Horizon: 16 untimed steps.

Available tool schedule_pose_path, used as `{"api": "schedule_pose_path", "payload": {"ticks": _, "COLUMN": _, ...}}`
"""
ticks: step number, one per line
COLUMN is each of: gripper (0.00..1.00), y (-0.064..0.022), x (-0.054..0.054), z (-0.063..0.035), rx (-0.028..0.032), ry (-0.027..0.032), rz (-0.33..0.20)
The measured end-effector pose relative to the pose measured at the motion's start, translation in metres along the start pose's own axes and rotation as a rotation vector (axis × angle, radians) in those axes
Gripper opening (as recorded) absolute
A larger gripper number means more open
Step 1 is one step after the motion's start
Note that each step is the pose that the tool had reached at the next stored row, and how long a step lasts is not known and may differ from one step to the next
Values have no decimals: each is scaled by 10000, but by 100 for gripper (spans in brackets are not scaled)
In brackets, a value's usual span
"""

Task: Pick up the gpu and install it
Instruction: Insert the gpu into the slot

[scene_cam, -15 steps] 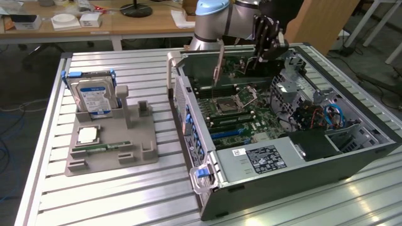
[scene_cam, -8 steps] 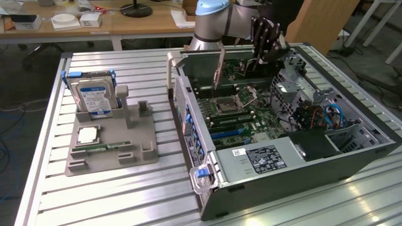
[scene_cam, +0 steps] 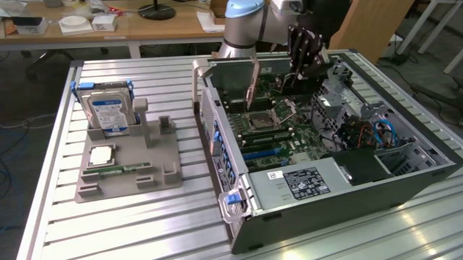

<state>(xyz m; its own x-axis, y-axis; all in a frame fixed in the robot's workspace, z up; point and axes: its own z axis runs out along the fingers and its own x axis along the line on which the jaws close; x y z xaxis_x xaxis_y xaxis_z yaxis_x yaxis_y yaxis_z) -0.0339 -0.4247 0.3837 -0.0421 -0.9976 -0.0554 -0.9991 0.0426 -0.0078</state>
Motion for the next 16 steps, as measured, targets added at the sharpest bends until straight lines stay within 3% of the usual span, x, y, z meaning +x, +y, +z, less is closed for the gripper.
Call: {"api": "schedule_pose_path", "payload": {"ticks": 16, "gripper": 26, "y": 0, "x": 29, "z": 122, "rx": -14, "ry": 9, "rz": -313}}
